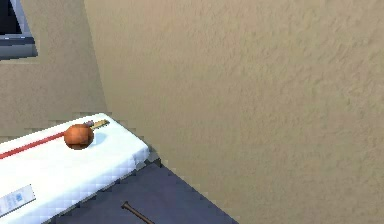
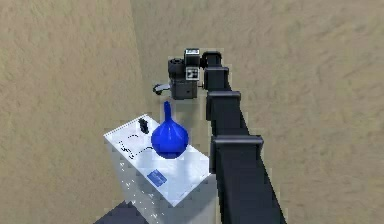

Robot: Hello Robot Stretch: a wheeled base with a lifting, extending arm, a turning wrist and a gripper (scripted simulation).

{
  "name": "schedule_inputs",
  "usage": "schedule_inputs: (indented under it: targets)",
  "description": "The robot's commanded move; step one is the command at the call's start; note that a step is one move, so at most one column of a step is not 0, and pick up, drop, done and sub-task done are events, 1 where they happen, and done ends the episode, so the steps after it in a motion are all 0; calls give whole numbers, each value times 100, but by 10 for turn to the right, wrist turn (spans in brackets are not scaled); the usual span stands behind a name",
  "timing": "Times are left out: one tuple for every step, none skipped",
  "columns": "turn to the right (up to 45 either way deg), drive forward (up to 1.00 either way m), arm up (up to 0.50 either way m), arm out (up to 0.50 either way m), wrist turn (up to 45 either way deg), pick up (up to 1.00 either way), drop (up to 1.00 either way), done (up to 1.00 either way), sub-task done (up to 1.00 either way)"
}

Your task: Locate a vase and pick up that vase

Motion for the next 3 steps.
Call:
schedule_inputs:
  targets:
    - [0,0,-30,0,0,0,0,0,0]
    - [0,0,0,0,0,100,0,0,0]
    - [0,0,10,0,0,0,0,0,0]
